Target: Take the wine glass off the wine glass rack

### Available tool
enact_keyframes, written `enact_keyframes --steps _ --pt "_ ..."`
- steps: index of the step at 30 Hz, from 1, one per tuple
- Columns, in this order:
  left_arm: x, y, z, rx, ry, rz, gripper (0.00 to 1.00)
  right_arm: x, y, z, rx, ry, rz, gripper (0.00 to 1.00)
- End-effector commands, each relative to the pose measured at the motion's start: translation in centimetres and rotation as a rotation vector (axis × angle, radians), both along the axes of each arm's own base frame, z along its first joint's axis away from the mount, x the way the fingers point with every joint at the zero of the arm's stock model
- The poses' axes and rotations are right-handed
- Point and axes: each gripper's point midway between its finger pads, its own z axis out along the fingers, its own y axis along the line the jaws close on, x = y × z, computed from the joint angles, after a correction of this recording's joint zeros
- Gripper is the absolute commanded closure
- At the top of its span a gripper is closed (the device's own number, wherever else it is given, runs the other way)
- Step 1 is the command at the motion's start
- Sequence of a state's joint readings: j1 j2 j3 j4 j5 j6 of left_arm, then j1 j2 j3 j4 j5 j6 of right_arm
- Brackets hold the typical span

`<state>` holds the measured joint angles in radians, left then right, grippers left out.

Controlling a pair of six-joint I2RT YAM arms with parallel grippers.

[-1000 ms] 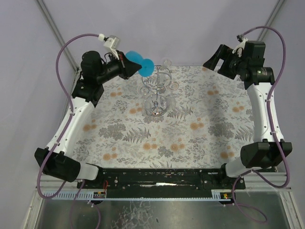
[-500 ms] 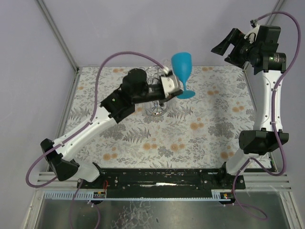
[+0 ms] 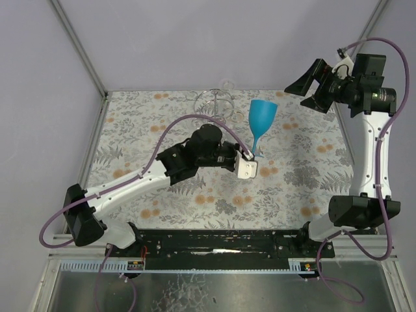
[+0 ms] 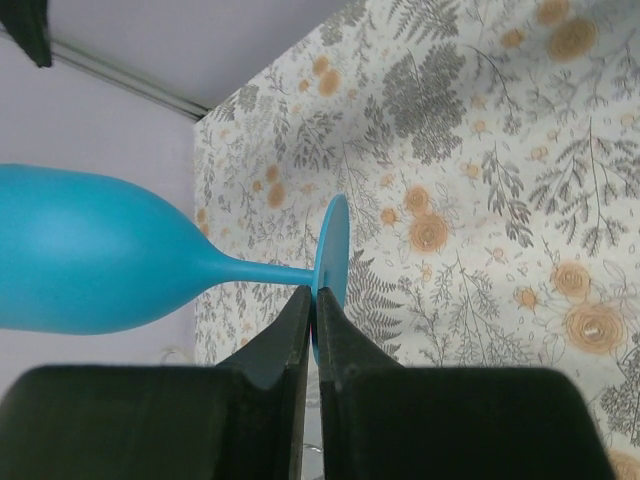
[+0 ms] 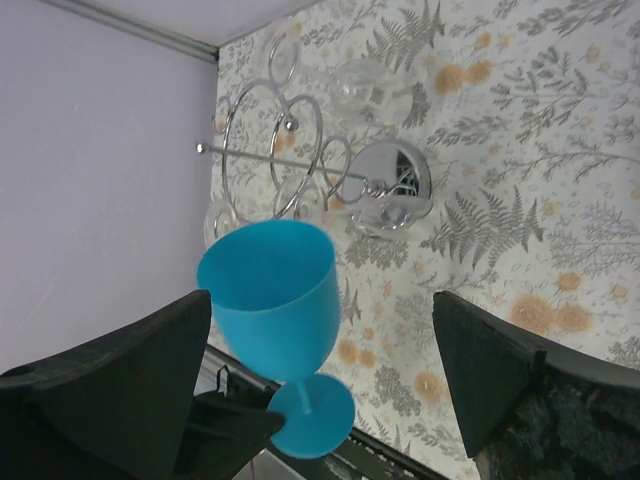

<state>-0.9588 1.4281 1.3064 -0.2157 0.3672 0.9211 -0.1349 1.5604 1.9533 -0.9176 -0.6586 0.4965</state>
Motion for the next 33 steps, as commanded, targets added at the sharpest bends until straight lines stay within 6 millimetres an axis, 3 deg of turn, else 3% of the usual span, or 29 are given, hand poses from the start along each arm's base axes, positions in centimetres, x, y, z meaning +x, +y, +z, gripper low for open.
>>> enact_keyframes --steps 1,15,24,33 --pt "-0.2 -0.5 1.8 -0.025 -0.188 -0.049 1.00 -3.6 1.9 1.4 0.050 -0.028 0.110 0.01" --pt "-1.3 -1.0 -0.2 0.011 -0.231 -0.120 1.00 -6.2 3.8 -1.4 0.044 0.050 0.188 0.01" --pt "-2.0 -1.5 -0.4 0.007 -0.204 -0.135 1.00 -5.7 5.2 -1.4 0.064 0.057 0.211 0.01" --pt "-2.2 -1.9 -0.1 -0.001 -0.197 -0.135 1.00 -5.4 7.1 -4.3 0.061 0.122 0.253 0.01"
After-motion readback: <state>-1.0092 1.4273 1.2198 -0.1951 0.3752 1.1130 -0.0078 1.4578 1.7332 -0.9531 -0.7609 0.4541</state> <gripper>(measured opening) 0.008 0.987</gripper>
